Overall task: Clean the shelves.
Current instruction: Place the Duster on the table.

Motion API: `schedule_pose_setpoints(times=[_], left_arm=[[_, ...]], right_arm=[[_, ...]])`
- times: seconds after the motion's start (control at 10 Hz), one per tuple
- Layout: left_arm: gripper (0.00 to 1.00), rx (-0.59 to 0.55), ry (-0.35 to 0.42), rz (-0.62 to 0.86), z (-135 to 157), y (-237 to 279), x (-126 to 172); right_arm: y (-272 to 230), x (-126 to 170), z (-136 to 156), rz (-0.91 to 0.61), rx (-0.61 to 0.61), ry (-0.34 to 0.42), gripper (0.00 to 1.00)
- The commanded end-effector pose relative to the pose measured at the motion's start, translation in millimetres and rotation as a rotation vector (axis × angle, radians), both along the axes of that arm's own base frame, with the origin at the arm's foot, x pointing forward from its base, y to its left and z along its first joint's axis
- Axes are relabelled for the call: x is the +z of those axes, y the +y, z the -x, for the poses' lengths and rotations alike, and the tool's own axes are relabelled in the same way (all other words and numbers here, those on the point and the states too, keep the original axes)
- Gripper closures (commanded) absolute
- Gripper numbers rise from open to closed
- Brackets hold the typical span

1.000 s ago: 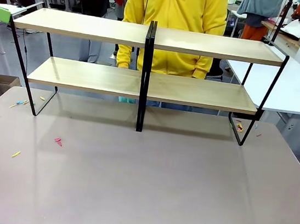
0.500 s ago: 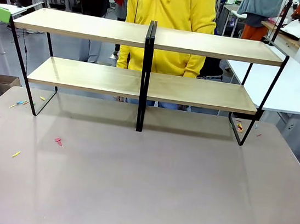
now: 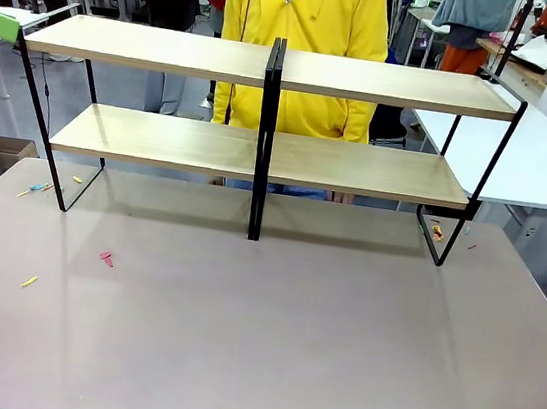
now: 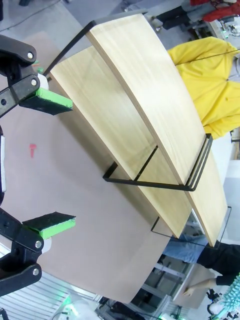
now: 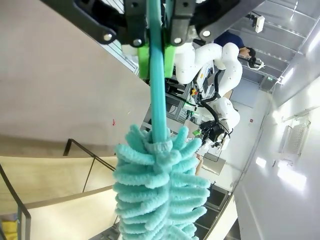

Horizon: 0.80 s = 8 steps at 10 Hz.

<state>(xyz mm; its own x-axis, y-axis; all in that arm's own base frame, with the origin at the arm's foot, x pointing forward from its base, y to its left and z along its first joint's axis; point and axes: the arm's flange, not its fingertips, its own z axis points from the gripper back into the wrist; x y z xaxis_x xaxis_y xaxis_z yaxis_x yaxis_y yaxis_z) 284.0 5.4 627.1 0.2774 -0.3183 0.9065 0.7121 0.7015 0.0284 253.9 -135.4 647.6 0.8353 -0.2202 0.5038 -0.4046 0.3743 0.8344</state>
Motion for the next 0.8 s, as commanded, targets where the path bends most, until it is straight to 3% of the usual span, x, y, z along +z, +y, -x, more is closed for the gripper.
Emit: schedule_pose_setpoints(times=[0.0, 0.4, 0.5, 0.6, 0.7], left_arm=[[0.00, 0.001, -0.003, 0.002, -1.3, -0.7, -0.8], [0.00, 0.000, 0.000, 0.000, 0.0, 0.0, 0.0], [0.00, -0.233, 0.177, 0.128, -13.7, -25.7, 8.5], [0.00, -0.308, 0.406, 0.169, -26.4, -45.9, -16.4], [0.00, -0.304, 0.602, 0.205, -35.0, -52.0, -60.5]], right_arm=[[-2.4, 4.5, 1.1, 0.002, 0.010, -0.013, 0.87], [0.0, 0.0, 0.0, 0.000, 0.000, 0.000, 0.87], [36.3, -0.1, 5.0, 0.150, 0.381, -0.029, 0.87], [71.7, -17.2, 2.0, 0.232, 0.655, 0.000, 0.87], [105.5, -48.6, -1.4, 0.302, 0.860, 0.083, 0.87]])
